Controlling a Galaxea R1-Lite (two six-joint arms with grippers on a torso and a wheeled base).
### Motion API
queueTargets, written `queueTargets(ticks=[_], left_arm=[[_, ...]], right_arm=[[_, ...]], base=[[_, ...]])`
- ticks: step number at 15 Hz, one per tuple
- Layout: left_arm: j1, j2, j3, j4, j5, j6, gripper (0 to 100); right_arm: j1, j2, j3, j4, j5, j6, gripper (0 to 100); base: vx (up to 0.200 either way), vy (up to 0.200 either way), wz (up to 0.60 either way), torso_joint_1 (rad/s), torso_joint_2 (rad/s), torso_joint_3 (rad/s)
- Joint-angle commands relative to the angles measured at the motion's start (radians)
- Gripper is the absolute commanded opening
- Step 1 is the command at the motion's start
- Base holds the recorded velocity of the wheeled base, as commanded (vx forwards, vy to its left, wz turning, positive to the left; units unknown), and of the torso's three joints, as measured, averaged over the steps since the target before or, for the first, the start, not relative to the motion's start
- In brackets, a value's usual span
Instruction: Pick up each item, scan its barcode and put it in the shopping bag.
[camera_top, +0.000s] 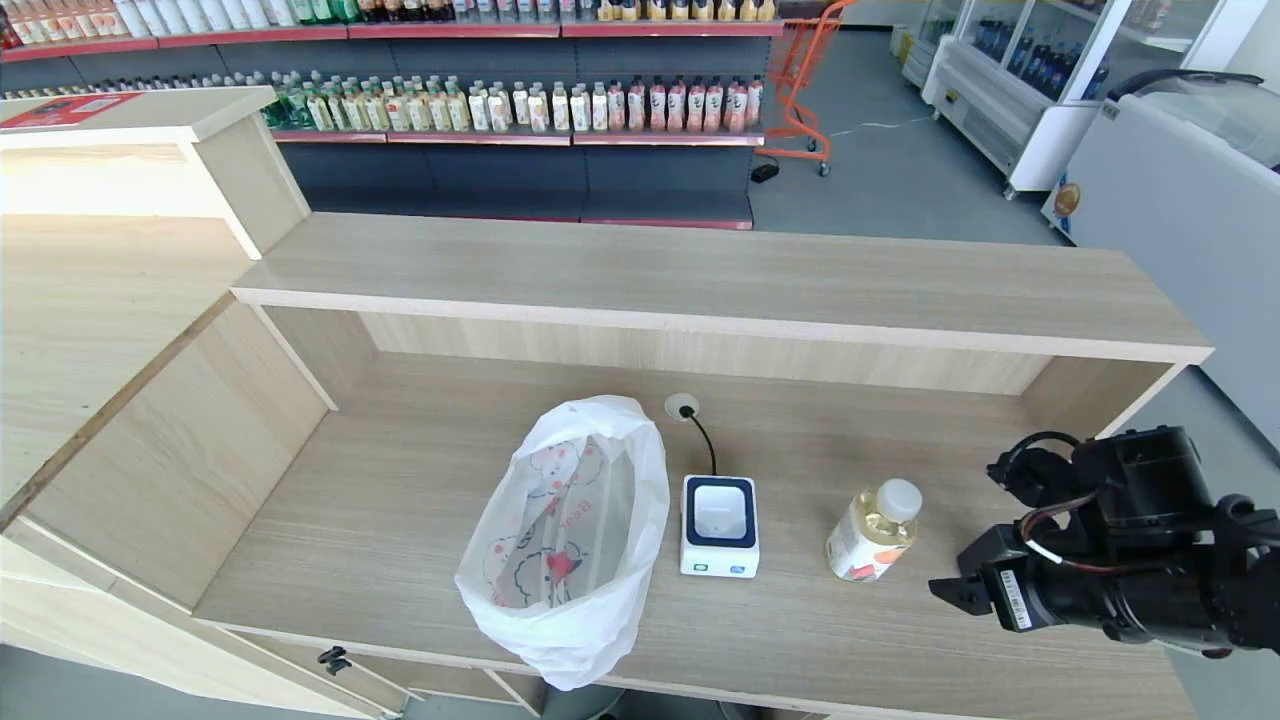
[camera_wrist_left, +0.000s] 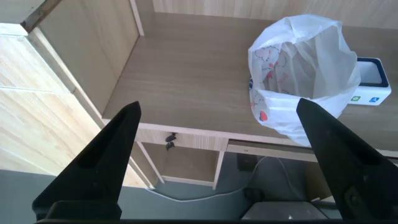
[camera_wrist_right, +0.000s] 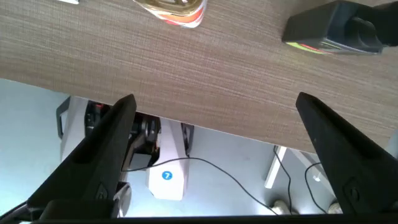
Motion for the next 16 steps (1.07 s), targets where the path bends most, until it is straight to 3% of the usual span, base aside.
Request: queueTargets(ticks=[1,7,10,16], left_arm=[[0.000,0.000,0.000,0.000,0.000,0.000,100],[0.000,0.000,0.000,0.000,0.000,0.000,100],[0.000,0.000,0.000,0.000,0.000,0.000,100],[0.000,0.000,0.000,0.000,0.000,0.000,100]], right_arm=[[0.019,0.134,0.019,-0.076,-0.001,0.002,100],[0.051,0.344,0.042,-0.403,0.001,0.012,100],[0.098,0.424,0.036,-0.536,0.001,0.094,100],[0.095,0.585,0.020,-0.829,-0.003,0.096,100]], base=[[0.000,0.000,0.00,0.000,0.00,0.000],[0.000,0.000,0.00,0.000,0.00,0.000],[0.000,0.000,0.00,0.000,0.00,0.000],[0.000,0.000,0.00,0.000,0.00,0.000]])
